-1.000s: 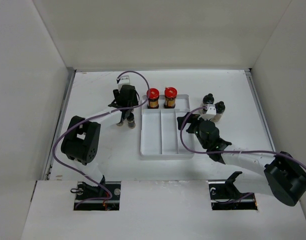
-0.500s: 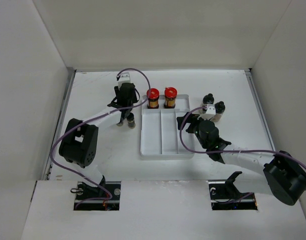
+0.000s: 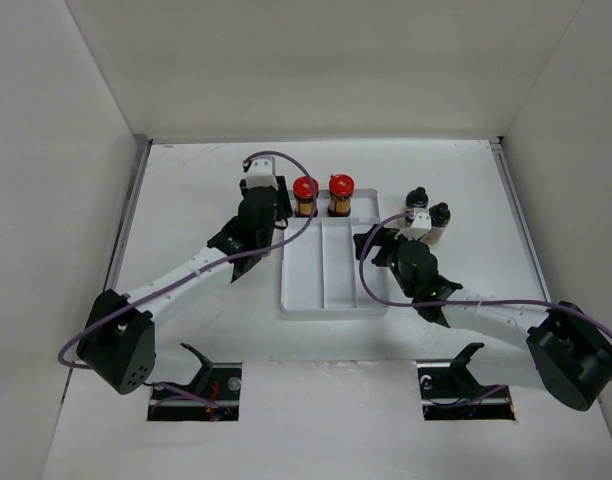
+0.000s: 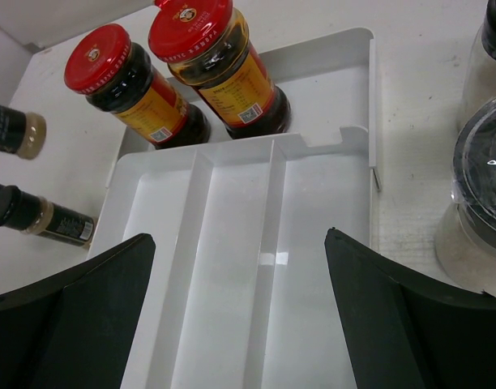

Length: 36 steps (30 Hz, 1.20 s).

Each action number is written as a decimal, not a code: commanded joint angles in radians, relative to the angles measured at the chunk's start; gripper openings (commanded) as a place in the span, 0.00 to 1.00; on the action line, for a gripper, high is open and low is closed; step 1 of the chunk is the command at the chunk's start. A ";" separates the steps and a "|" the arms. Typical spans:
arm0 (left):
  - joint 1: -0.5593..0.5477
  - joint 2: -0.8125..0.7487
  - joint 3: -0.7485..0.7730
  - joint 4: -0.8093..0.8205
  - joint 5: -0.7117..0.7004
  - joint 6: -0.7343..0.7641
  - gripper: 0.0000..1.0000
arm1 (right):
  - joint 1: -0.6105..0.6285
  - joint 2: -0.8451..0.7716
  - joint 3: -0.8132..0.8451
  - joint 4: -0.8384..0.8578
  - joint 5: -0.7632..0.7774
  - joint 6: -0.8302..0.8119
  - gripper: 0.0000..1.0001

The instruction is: Organize the condiment bottles

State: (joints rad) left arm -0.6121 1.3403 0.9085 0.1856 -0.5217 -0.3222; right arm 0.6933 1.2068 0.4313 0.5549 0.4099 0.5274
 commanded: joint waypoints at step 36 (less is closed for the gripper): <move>-0.133 0.301 -0.016 0.163 0.011 -0.051 0.60 | 0.002 -0.009 0.037 0.062 -0.011 -0.006 0.93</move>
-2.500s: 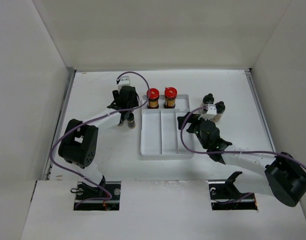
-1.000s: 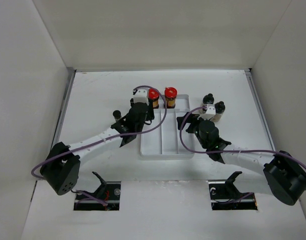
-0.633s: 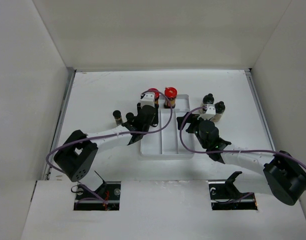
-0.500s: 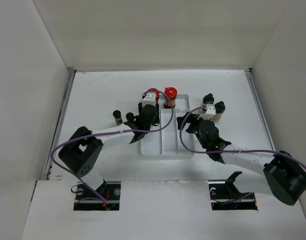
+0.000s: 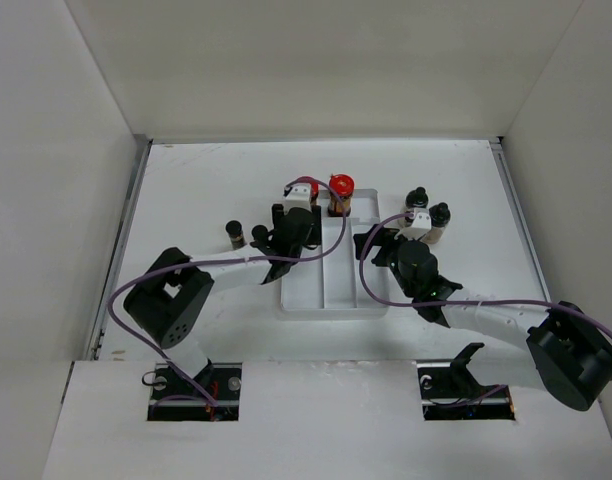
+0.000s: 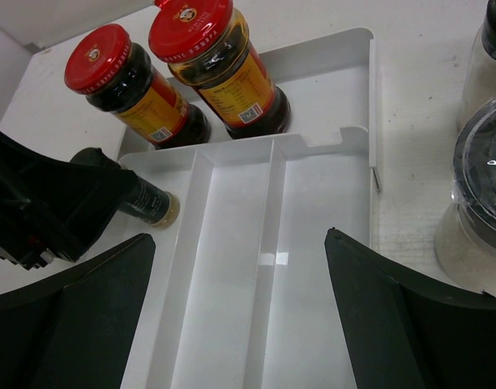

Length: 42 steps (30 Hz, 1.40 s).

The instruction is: Organize the condiment bottles

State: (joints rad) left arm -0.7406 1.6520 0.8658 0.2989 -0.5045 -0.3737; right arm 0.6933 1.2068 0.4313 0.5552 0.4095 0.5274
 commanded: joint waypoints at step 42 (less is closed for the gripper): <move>0.011 -0.833 -0.594 0.255 -0.042 -0.180 0.52 | -0.105 -0.354 0.217 -0.630 0.279 -0.070 0.88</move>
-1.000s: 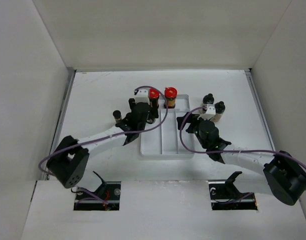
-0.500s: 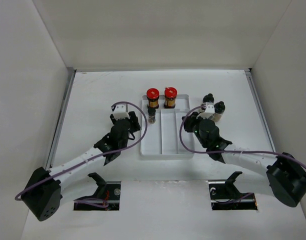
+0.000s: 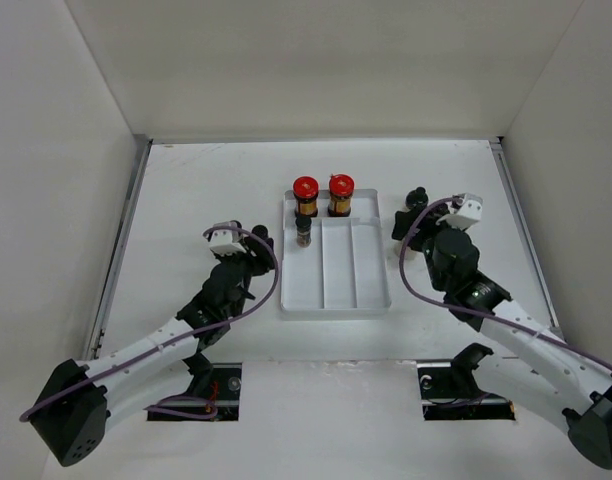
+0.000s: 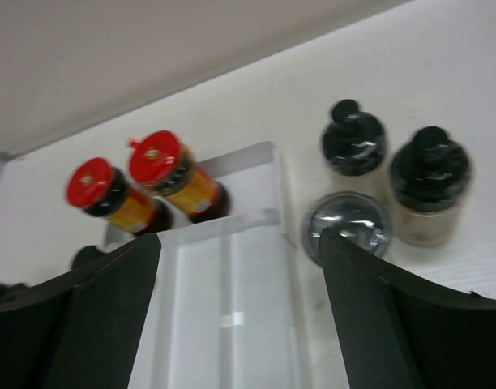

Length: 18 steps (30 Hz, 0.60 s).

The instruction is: Organize the condiment bottles

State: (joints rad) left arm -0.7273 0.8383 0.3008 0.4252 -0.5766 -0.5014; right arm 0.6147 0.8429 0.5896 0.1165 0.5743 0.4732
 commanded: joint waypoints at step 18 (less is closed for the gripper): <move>0.007 0.002 -0.127 0.257 0.129 -0.135 0.56 | -0.180 0.389 0.216 -0.198 -0.047 -0.038 1.00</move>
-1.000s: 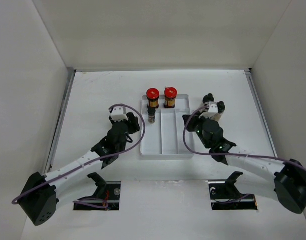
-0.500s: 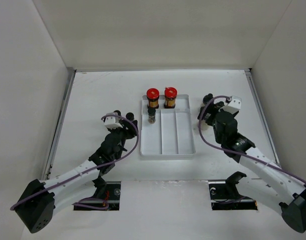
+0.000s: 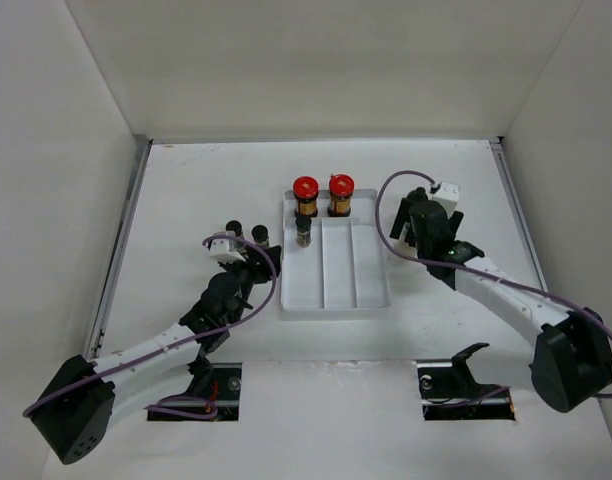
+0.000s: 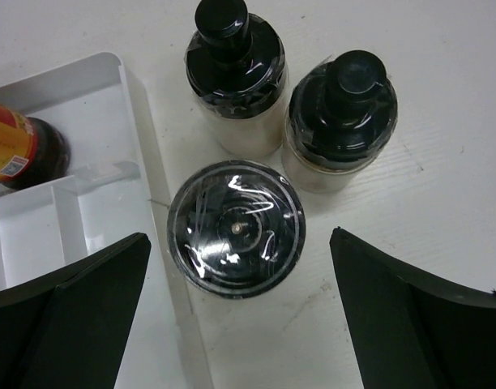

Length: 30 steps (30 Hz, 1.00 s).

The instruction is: Organize the condiment bottles

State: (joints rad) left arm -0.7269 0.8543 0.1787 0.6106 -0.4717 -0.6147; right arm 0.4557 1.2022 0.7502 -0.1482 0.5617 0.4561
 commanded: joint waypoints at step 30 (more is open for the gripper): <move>0.040 0.051 -0.016 0.106 0.035 -0.048 0.56 | 0.191 0.042 0.238 0.278 -0.063 -0.108 0.63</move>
State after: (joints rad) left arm -0.6941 0.9161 0.1764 0.6559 -0.4400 -0.6544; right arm 0.5934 1.1961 0.9028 -0.0143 0.5606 0.3138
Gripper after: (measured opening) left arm 0.557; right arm 0.710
